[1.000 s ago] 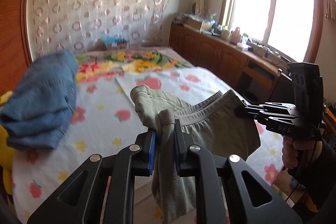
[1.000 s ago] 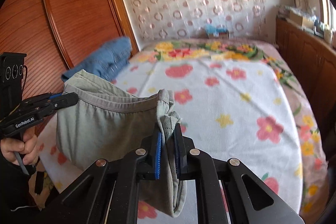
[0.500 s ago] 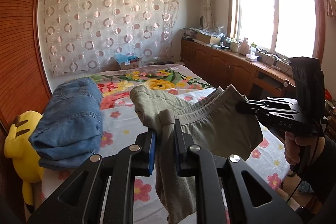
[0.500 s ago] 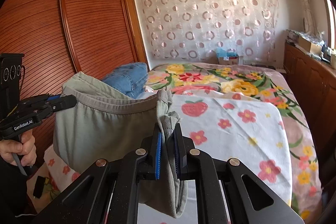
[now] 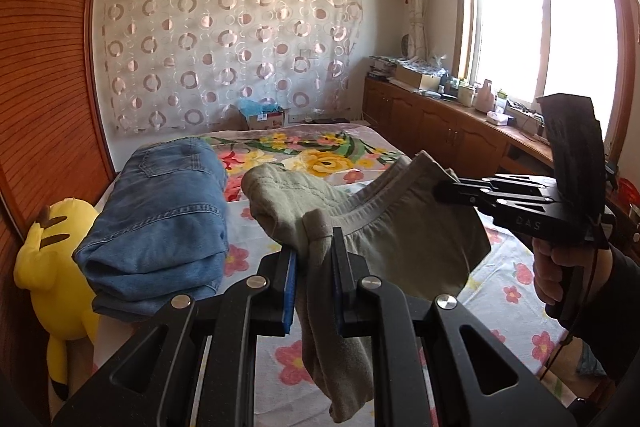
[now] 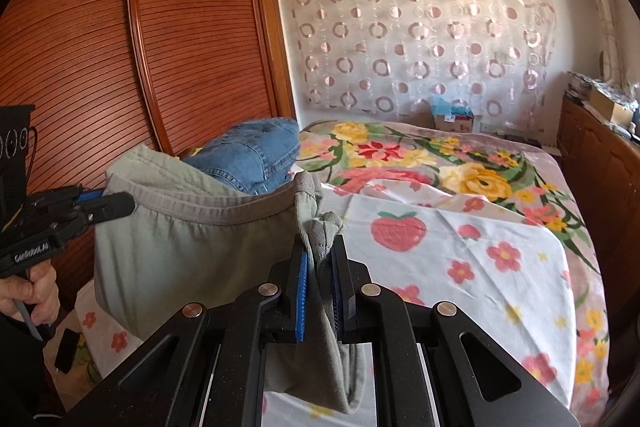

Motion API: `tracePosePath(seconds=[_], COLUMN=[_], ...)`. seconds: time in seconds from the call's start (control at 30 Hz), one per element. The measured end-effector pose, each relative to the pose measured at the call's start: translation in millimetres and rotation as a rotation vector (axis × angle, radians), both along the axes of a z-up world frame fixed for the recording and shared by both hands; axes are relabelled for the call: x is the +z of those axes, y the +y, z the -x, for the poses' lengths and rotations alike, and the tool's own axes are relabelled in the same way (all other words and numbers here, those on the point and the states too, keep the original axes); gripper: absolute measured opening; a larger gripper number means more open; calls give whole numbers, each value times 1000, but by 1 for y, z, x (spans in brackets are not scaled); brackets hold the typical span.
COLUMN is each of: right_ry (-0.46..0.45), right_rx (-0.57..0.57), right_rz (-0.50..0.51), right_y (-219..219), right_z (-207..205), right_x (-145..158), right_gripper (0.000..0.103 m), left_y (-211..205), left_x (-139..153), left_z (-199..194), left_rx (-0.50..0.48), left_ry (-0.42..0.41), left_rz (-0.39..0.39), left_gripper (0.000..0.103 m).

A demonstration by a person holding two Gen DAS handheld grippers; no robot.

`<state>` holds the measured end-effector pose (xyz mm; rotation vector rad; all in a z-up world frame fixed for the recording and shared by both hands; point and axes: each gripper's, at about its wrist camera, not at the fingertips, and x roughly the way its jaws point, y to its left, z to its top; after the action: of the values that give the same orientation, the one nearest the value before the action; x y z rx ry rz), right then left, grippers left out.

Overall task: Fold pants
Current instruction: 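Lift the folded grey-green pants with both grippers and carry toward the denim stack, then lower the pants onto the blue denim stack and open both grippers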

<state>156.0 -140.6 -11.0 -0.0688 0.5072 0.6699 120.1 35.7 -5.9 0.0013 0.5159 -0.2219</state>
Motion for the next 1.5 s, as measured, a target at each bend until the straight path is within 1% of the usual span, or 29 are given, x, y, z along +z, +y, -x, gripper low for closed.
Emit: tracePosePath(seconds=[0.2,0.43,0.67,0.8,0.9,1.07,1.27,1.4,1.5], right_ry=[-2,-50,-81,-106,-120,-122,-117,-111,-112], right_rx=[39,108,158,175,189,237,309,357,383], right_rz=[-1,1,5,9,22,54,133,153,161], right_y=[18,49,75,89,102,147,210,241,260], right_z=[-32,-83,-127,-147,-166,-203,-247,-266,-276], right_x=[1,13,13,15,17,16,7,3,2], right_gripper=[10,10,10,10,10,10,10,10,10], left_y=[12,40,67,81,96,117,141,151,155], left_x=[0,9,19,19,16,6,-12,-25,-30], left_z=[-13,-38,-60,-72,-82,-90,-87,-82,-79], left_rx=[28,106,164,193,222,277,352,399,418], left_ry=[-5,-14,-35,-46,-47,-39,-14,6,10], left_rz=[-10,-30,-47,-53,-34,0,65,92,106], left_gripper=[16,16,16,16,16,16,16,16,16])
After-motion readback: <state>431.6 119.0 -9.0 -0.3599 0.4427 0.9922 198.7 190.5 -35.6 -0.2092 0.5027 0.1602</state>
